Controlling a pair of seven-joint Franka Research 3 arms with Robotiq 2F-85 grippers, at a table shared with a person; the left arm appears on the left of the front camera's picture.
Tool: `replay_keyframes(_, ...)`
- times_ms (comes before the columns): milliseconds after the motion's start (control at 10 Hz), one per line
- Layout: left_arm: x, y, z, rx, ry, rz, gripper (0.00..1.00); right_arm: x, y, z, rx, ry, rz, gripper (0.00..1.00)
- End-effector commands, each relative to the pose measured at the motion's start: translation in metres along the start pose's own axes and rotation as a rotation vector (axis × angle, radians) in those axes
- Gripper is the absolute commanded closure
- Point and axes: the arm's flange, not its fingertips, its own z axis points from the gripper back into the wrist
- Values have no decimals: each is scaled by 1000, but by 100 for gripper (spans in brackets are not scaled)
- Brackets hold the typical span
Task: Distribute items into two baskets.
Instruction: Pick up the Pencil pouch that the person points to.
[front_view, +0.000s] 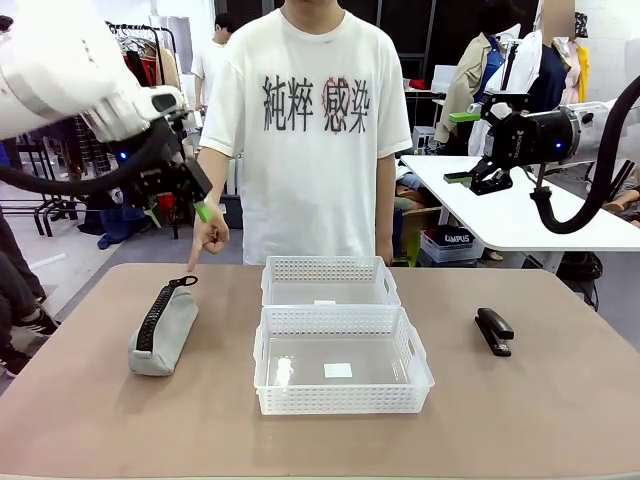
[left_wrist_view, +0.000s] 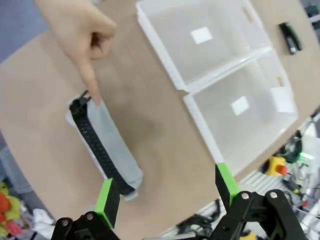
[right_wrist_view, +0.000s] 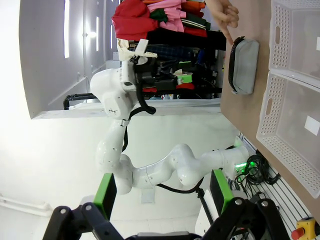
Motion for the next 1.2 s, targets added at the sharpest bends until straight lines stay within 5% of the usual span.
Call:
replay_keyframes(0, -10, -4, -21, 148, -34, 25, 0, -1, 1, 0, 0, -1, -4, 0)
replay_keyframes(700, -8, -5, -30, 109, -31, 5, 0, -1, 1, 0, 0, -1, -4, 0)
replay_keyframes(800, -12, 0, -47, 247, 1, 36, 0, -1, 1, 0, 0, -1, -4, 0)
replay_keyframes(1100, -25, 22, -93, 325, 18, 147, 0, -1, 1, 0, 0, -1, -4, 0)
